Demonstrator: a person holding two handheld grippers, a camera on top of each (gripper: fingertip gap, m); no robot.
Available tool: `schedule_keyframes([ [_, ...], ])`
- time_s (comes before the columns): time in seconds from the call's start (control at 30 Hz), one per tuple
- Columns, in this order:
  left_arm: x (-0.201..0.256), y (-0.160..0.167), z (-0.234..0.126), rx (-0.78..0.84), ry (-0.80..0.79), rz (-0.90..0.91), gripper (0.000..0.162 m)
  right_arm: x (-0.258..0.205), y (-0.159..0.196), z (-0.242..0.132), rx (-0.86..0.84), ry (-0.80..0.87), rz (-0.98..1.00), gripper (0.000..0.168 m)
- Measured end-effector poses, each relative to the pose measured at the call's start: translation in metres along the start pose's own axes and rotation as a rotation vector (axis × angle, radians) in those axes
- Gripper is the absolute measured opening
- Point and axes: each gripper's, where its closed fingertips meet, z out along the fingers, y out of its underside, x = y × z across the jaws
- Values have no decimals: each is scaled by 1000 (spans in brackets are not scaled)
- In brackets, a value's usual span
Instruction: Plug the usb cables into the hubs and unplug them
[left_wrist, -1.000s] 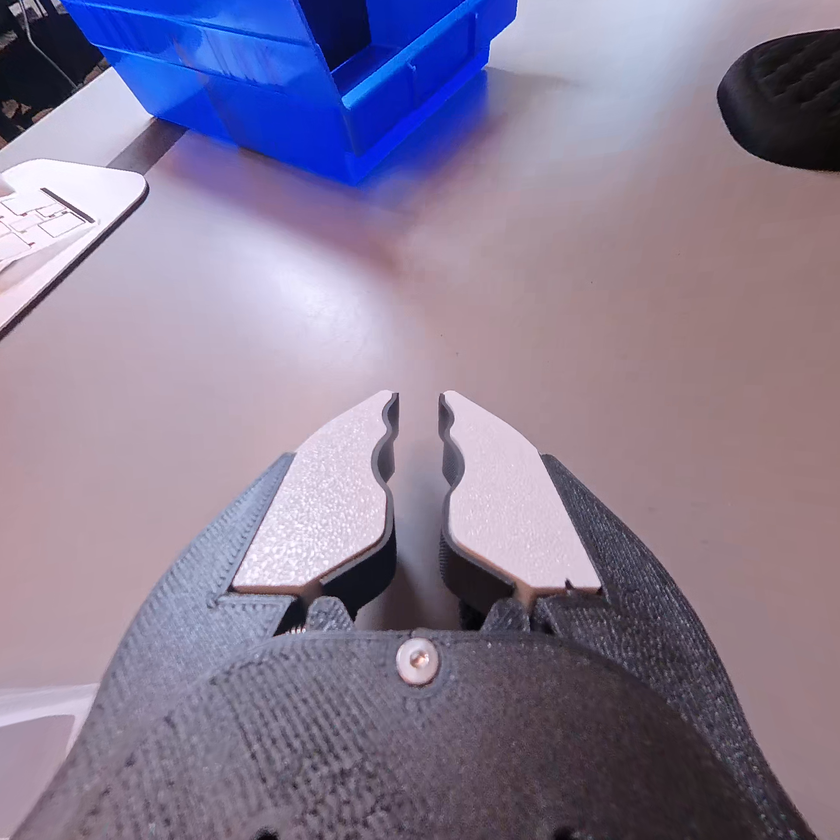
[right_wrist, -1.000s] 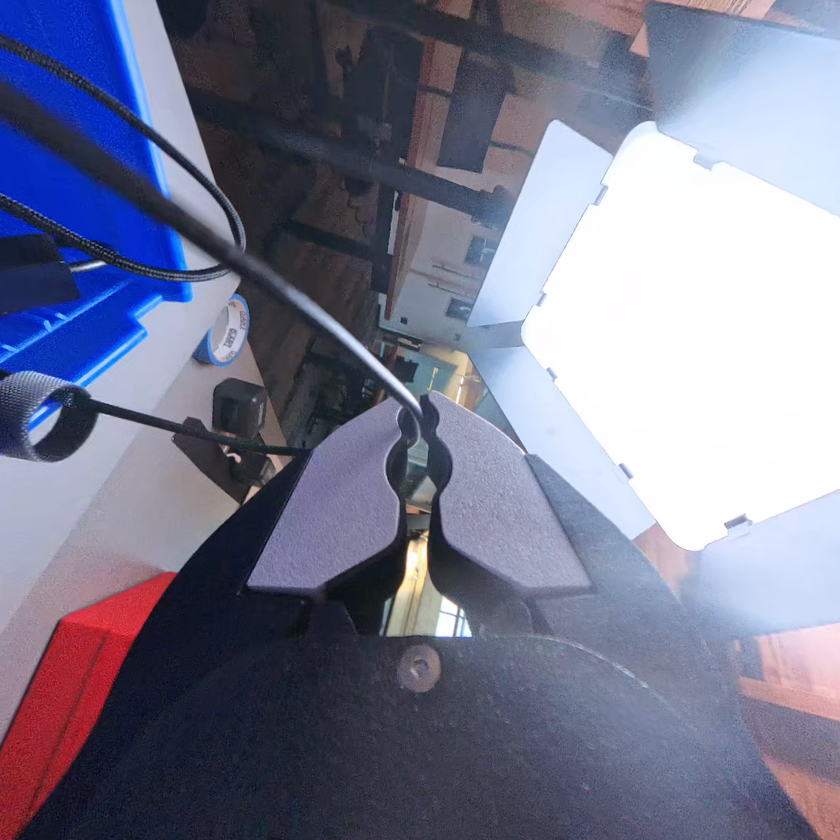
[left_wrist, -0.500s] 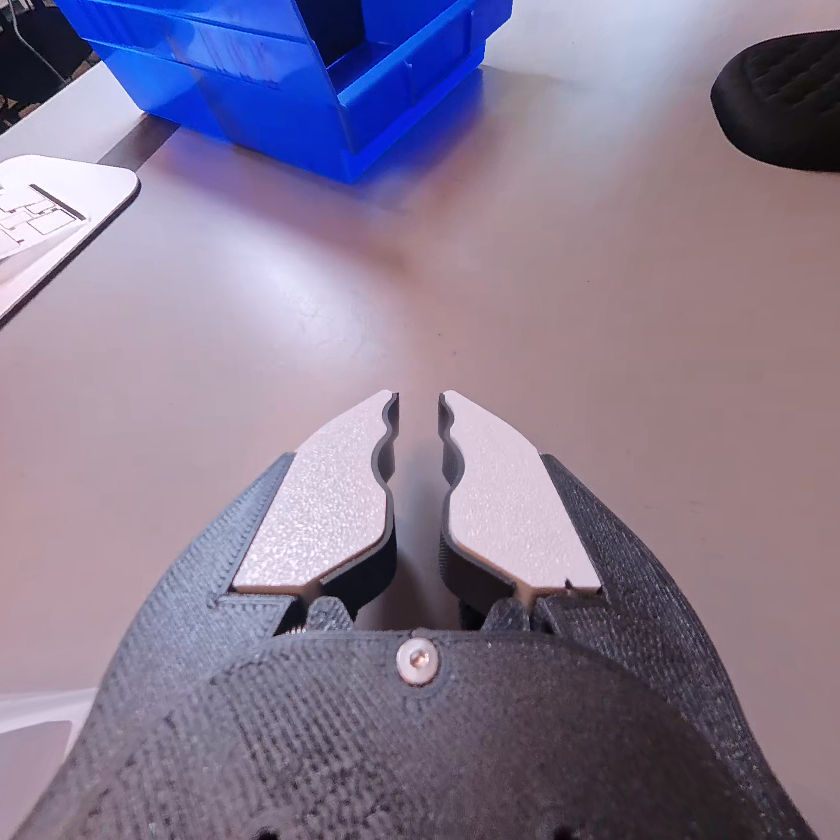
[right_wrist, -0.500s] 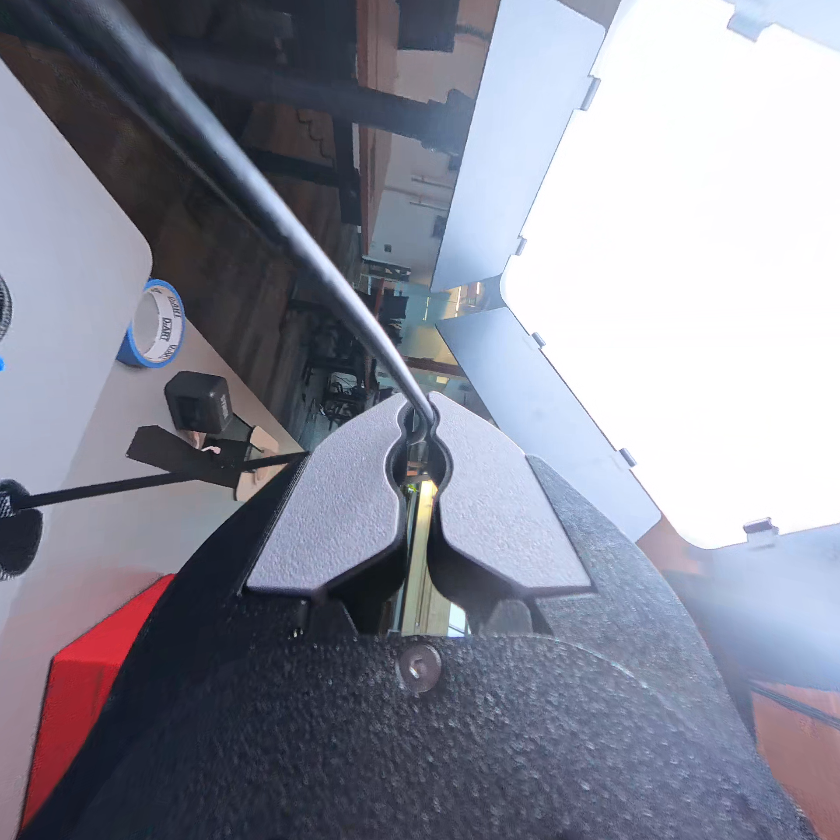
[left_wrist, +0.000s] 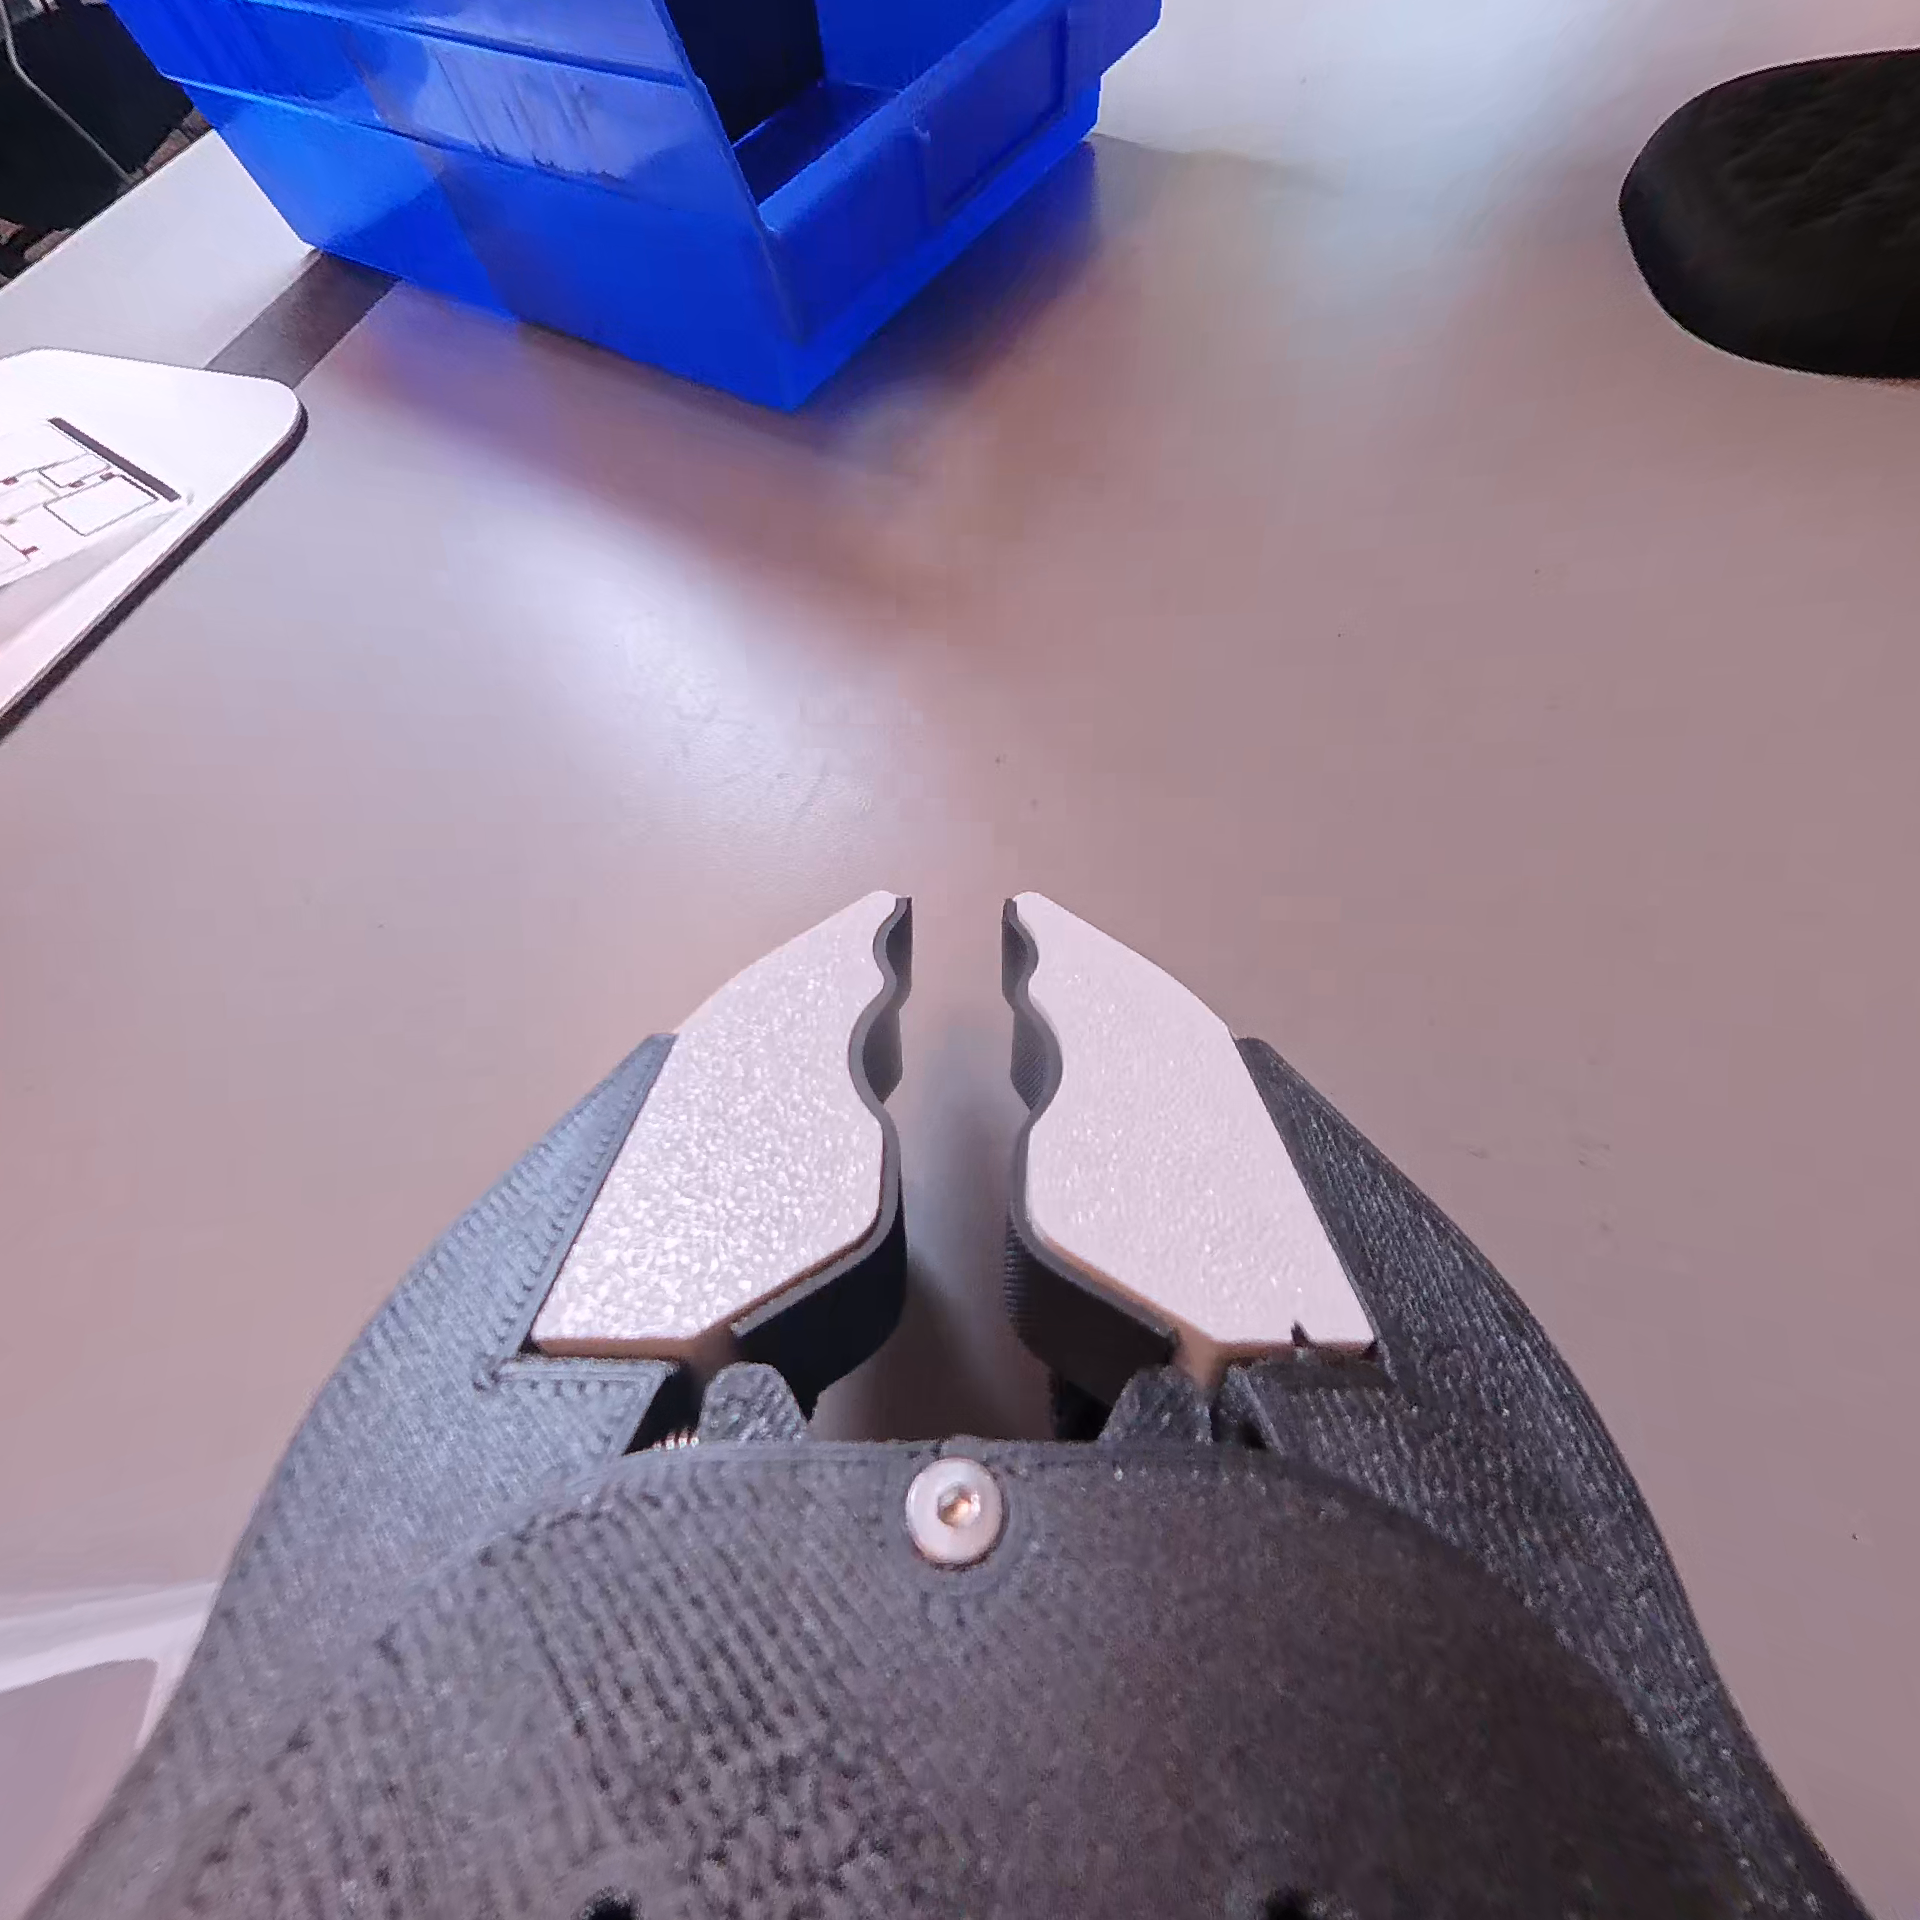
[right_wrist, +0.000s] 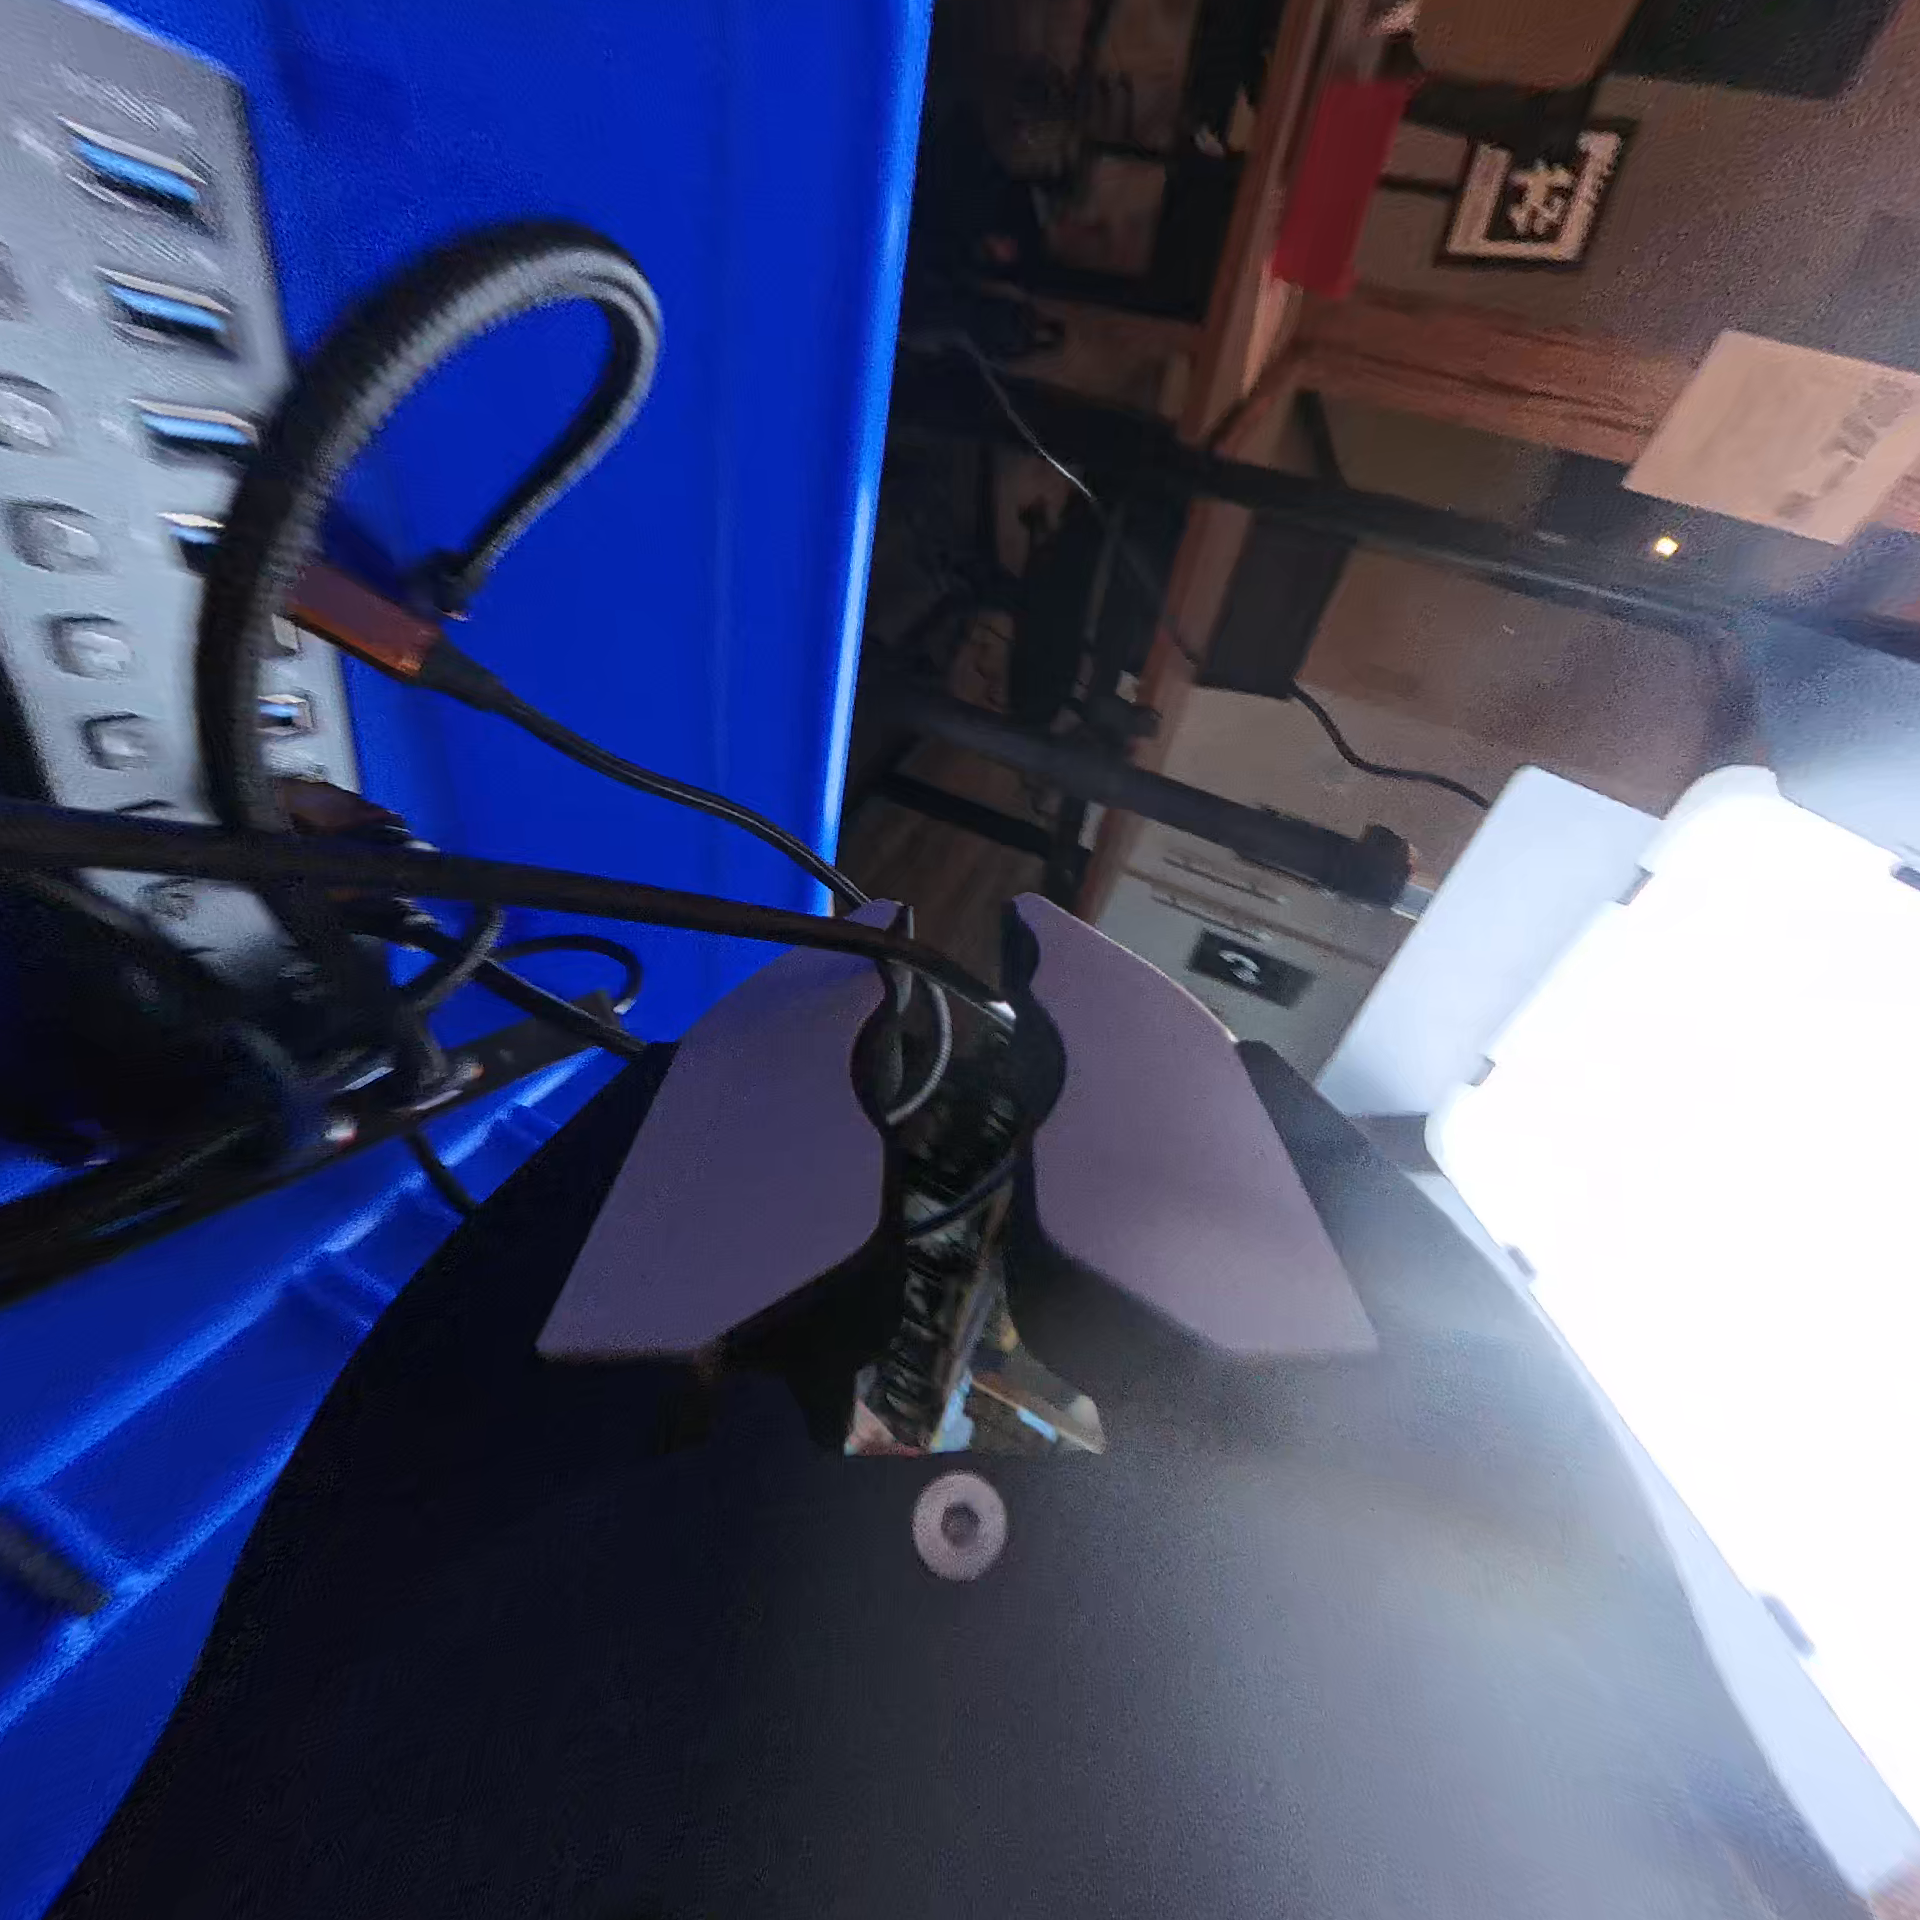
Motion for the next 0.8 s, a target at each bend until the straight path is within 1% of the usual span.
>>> schedule_keyframes([
  [0.13,1,0,0,-4,1,5,16,-13,-26,-22,185,-206,146,32],
  [0.17,1,1,0,-5,1,6,16,-12,-32,-31,238,-244,181,34],
  [0.23,1,1,0,-9,1,9,16,-8,-42,-49,328,-289,223,38],
  [0.3,1,2,1,-12,3,10,17,-5,-47,-66,380,-301,213,39],
  [0.47,2,2,1,-16,4,15,17,-15,-55,-103,458,-317,121,39],
  [0.57,2,2,1,-19,4,17,17,-29,-62,-118,472,-319,5,39],
  [0.67,2,3,1,-21,4,19,17,-56,-70,-121,443,-375,-130,42],
  [0.8,2,3,1,-20,4,18,17,-75,-86,-107,383,-396,-273,39],
])
